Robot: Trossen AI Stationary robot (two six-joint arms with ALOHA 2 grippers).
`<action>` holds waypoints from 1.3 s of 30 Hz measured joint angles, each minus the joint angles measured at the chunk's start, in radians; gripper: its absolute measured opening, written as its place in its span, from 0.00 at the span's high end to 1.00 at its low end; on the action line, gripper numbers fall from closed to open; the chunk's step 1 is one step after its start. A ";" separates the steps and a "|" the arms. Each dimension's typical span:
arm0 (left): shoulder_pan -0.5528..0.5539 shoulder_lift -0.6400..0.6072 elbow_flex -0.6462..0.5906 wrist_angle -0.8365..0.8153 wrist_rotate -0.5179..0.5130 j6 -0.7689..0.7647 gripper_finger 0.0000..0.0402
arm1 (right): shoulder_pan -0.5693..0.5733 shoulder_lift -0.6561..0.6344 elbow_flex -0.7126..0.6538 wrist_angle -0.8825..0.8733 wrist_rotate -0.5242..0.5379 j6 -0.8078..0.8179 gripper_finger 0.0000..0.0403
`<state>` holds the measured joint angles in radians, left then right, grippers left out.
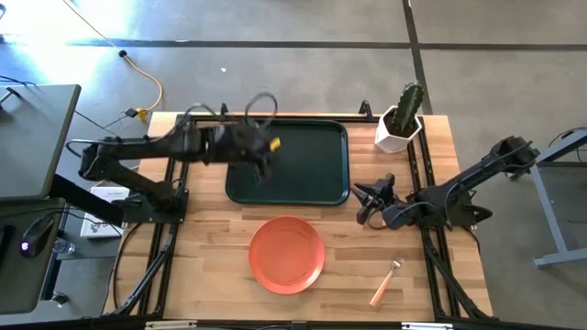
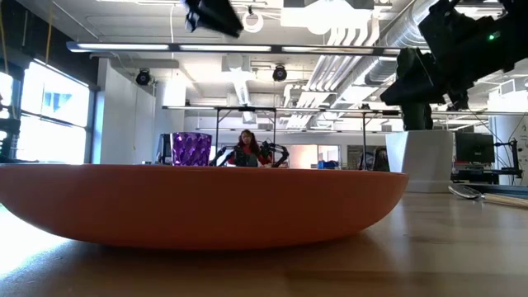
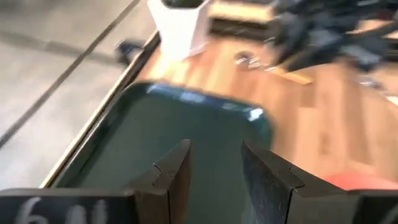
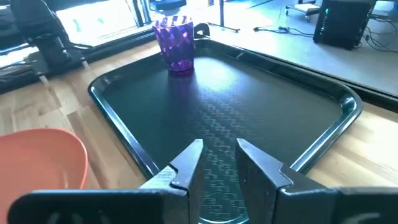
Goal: Pick and place plate/cup/fork/spoon on tray
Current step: Put the orange plate into the serving tray
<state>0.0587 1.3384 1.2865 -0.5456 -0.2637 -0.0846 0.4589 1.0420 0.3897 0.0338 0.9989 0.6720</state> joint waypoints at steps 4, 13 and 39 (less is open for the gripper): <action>-0.121 0.030 0.000 0.072 -0.103 0.011 0.68 | 0.002 0.000 0.000 0.000 -0.001 0.002 0.80; -0.151 0.145 0.000 0.070 -0.140 -0.094 0.68 | 0.000 0.000 0.000 0.001 -0.002 0.001 0.80; -0.061 0.230 0.000 0.296 -0.114 0.044 0.68 | -0.001 0.000 0.000 -0.016 -0.041 0.007 0.80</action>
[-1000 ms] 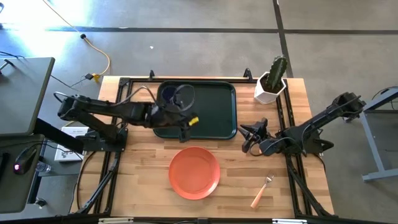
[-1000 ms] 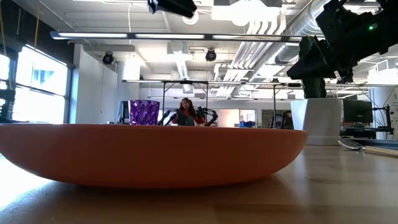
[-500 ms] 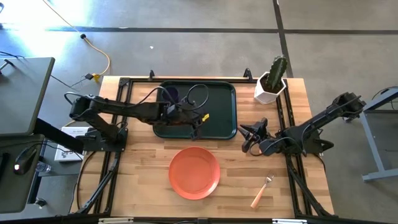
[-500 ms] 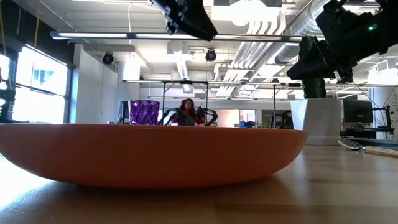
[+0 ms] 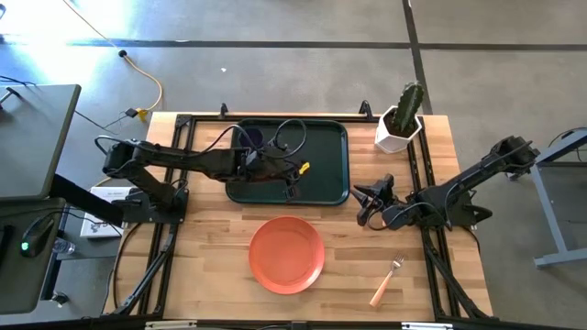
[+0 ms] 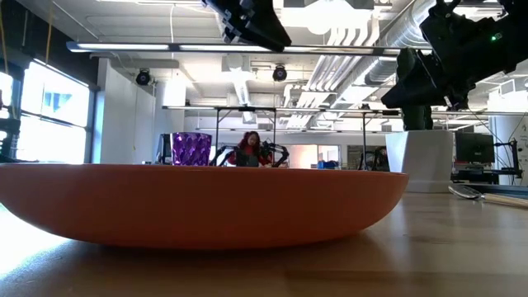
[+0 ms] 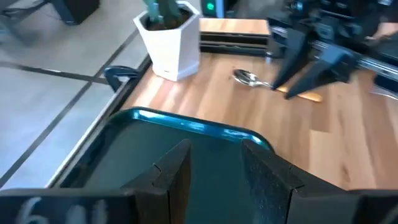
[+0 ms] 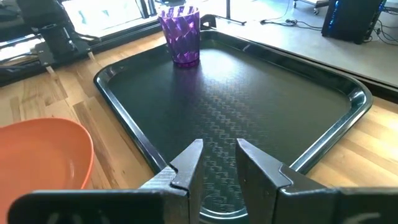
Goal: Pick and place plate/cup/fork/spoon on tray
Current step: Put the orange plate into the serving tray
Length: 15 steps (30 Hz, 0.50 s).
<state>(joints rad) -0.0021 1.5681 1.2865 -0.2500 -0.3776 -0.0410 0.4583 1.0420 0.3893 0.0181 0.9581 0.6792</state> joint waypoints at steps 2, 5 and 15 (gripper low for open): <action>0.012 0.000 0.000 0.011 -0.018 0.000 0.68 | 0.000 0.000 0.000 0.000 0.000 -0.002 0.80; 0.027 0.000 0.000 0.007 -0.048 -0.006 0.68 | 0.000 0.000 0.000 -0.001 0.000 -0.006 0.80; 0.063 0.000 0.000 0.009 -0.057 0.026 0.68 | 0.000 0.000 0.000 -0.007 -0.009 -0.004 0.80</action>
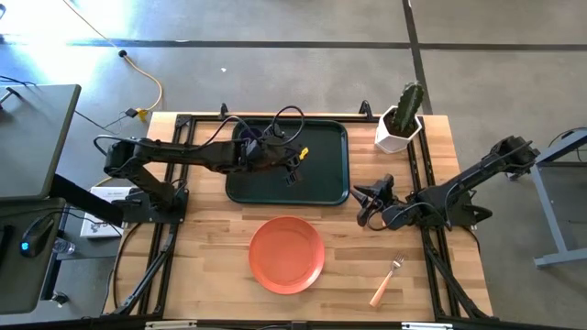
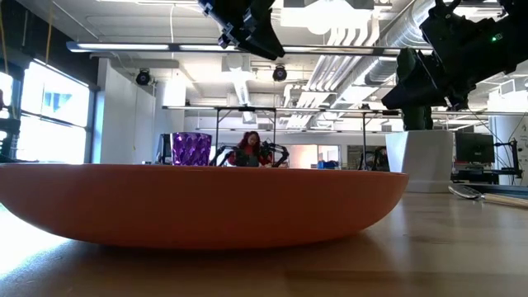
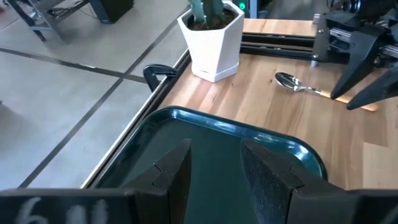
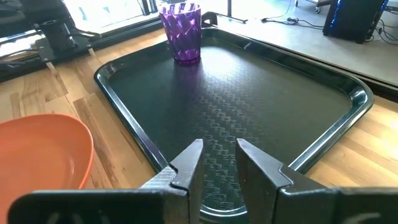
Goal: Pick and place plate/cup/fork/spoon on tray
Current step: Put the orange plate into the serving tray
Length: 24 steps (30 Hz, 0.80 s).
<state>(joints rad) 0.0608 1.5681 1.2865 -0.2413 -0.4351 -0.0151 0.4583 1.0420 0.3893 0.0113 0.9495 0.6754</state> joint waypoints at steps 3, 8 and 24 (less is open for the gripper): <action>-0.001 0.000 0.000 0.002 0.006 0.000 0.68 | 0.000 0.000 0.000 0.000 0.000 0.000 0.80; -0.002 0.000 0.000 0.020 0.007 -0.032 0.68 | 0.000 0.000 0.000 0.000 0.000 0.000 0.80; 0.018 0.000 0.000 0.169 0.008 0.101 0.68 | 0.000 0.000 -0.001 0.000 -0.003 -0.001 0.80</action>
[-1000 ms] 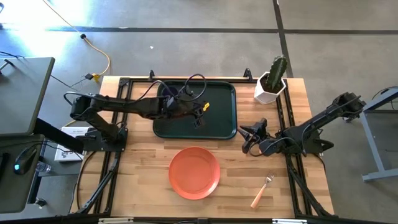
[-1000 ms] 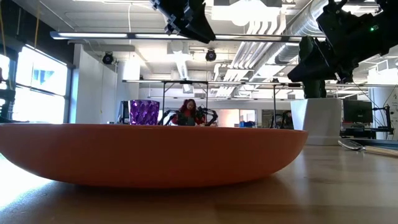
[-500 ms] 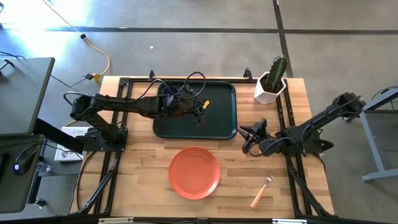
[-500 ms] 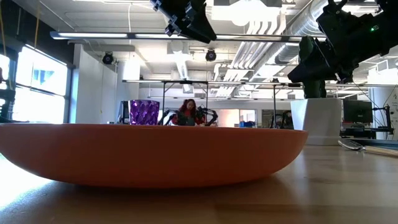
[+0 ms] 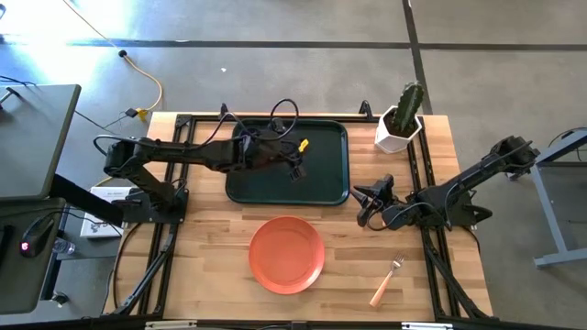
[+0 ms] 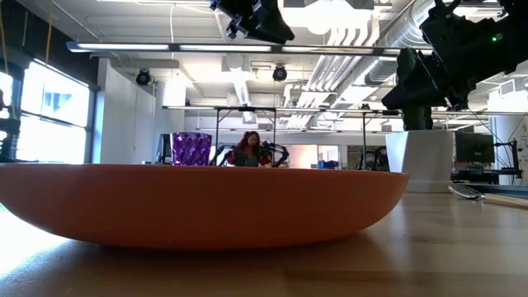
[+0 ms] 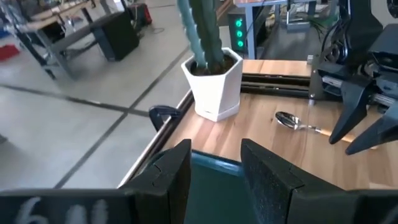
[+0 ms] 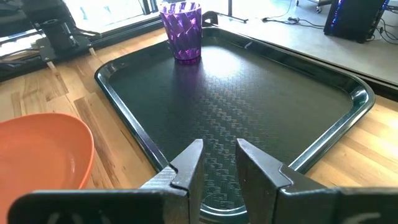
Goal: Pick and place plate/cup/fork/spoon on tray
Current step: Put the orange plate into the serving tray
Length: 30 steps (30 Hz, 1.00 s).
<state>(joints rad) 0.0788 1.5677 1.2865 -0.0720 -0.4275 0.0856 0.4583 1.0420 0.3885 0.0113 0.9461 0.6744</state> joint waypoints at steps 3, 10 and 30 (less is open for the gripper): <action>-0.003 0.000 0.000 0.014 0.007 0.023 0.68 | 0.000 0.000 0.000 0.000 0.000 0.001 0.80; -0.010 0.000 0.000 0.061 0.010 0.016 0.68 | 0.000 0.000 0.000 0.000 0.000 0.001 0.80; 0.033 0.000 0.000 0.049 0.000 0.002 0.68 | 0.000 0.000 0.000 -0.004 -0.008 0.006 0.80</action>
<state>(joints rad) 0.1116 1.5677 1.2865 -0.0228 -0.4279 0.0874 0.4583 1.0420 0.3885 0.0074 0.9386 0.6800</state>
